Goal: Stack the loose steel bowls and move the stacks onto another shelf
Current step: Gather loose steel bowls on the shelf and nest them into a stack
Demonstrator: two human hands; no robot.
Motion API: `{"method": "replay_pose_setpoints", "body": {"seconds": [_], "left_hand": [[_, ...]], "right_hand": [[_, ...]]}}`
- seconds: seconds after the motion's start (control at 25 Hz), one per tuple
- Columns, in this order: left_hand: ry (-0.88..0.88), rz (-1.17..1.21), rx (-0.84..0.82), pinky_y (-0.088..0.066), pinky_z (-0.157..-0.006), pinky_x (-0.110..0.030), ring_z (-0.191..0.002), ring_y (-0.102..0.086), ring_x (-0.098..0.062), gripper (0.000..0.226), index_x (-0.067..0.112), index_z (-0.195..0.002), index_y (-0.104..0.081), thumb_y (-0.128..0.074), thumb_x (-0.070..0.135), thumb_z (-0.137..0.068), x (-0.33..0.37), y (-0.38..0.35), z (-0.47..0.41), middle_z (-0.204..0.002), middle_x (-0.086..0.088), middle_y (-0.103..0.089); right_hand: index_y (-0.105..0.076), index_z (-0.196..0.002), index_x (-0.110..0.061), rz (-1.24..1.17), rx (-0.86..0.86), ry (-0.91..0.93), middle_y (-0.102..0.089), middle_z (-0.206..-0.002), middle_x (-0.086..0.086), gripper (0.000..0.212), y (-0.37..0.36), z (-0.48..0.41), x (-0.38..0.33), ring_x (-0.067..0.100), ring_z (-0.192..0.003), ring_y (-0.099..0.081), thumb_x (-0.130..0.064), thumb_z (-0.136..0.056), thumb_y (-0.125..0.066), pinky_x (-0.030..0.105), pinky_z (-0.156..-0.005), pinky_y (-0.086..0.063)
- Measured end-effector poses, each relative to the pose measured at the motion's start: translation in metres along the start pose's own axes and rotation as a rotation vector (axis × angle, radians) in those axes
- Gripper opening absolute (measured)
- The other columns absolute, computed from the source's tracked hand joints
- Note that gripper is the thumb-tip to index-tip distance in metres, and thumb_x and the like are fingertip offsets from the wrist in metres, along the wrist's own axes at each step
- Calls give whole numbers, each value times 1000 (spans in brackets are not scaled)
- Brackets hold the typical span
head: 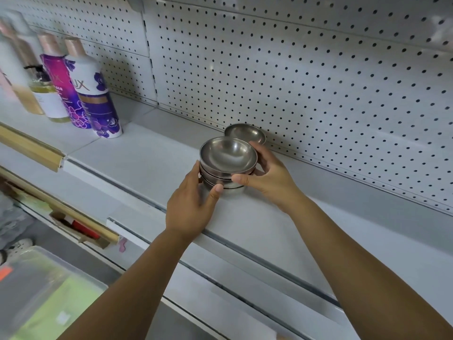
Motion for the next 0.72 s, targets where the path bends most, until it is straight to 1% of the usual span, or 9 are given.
{"method": "replay_pose_setpoints", "body": {"seconds": [0.12,0.24,0.32,0.4,0.48,0.56,0.6,0.64,0.72], "left_hand": [[25,-19,-16,-50,-96,-37,-130,-56,-16,77,36,-158,-21,-38,75,-94,-2,-2,-1,-152,9,-50],[40,23,-22,-51,-96,-37,-129,-57,-15,80,39,-156,-24,-37,80,-88,-1,-2,1,-150,13,-51],[72,81,-18,-49,-102,-37,-131,-54,-10,87,41,-155,-24,-41,86,-82,-1,0,2,-150,17,-50],[113,163,-1,-47,-109,-40,-134,-50,-4,98,42,-155,-22,-50,89,-74,1,1,2,-150,21,-46],[129,254,24,-45,-111,-40,-135,-47,0,104,43,-155,-20,-66,82,-70,8,-3,-1,-151,24,-42],[133,317,48,-43,-114,-38,-138,-43,1,113,42,-156,-16,-79,72,-67,17,-11,-7,-154,24,-38],[144,331,67,-42,-115,-38,-141,-41,0,119,39,-157,-14,-83,70,-65,20,-15,-8,-156,23,-36],[156,337,90,-42,-116,-40,-142,-41,-1,123,38,-158,-12,-85,69,-64,21,-16,-10,-157,21,-35],[160,360,134,-44,-114,-40,-139,-45,-1,121,37,-157,-17,-89,62,-63,20,-15,-11,-153,20,-41]], "right_hand": [[-52,-143,-44,-17,-52,0,-62,-141,-17,97,-1,-3,4,0,-133,-56,-37,-59,-99,36,-116,-45],[-50,-143,-45,-1,-105,-10,-58,-144,-18,100,2,-7,7,0,-138,-51,-48,-57,-99,32,-117,-43],[-50,-142,-46,34,-112,0,-56,-145,-20,94,11,-7,5,-3,-137,-49,-54,-60,-95,27,-113,-44],[-51,-144,-36,51,-44,17,-58,-144,-17,88,29,-10,3,-3,-133,-53,-57,-68,-90,25,-106,-48],[-57,-139,-29,14,78,10,-64,-133,-17,80,53,-18,5,-2,-124,-60,-57,-71,-88,25,-97,-52],[-60,-133,-24,16,185,-15,-66,-125,-16,74,72,-27,12,-1,-118,-63,-56,-72,-89,32,-94,-54],[-61,-130,-24,38,218,-29,-66,-125,-16,74,79,-32,18,2,-118,-63,-60,-71,-87,38,-95,-55],[-60,-126,-26,64,236,-36,-65,-124,-17,73,84,-38,23,5,-120,-63,-63,-69,-85,43,-98,-56],[-57,-123,-31,100,225,-29,-62,-123,-20,62,87,-46,29,8,-122,-62,-57,-74,-86,48,-103,-55]]}}
Point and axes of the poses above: each hand's wrist, its own z-axis away from the middle knuckle, its own y-axis out of the back of the hand, x = y × z, the point moved 8 cm from there along -z, towards the middle knuckle
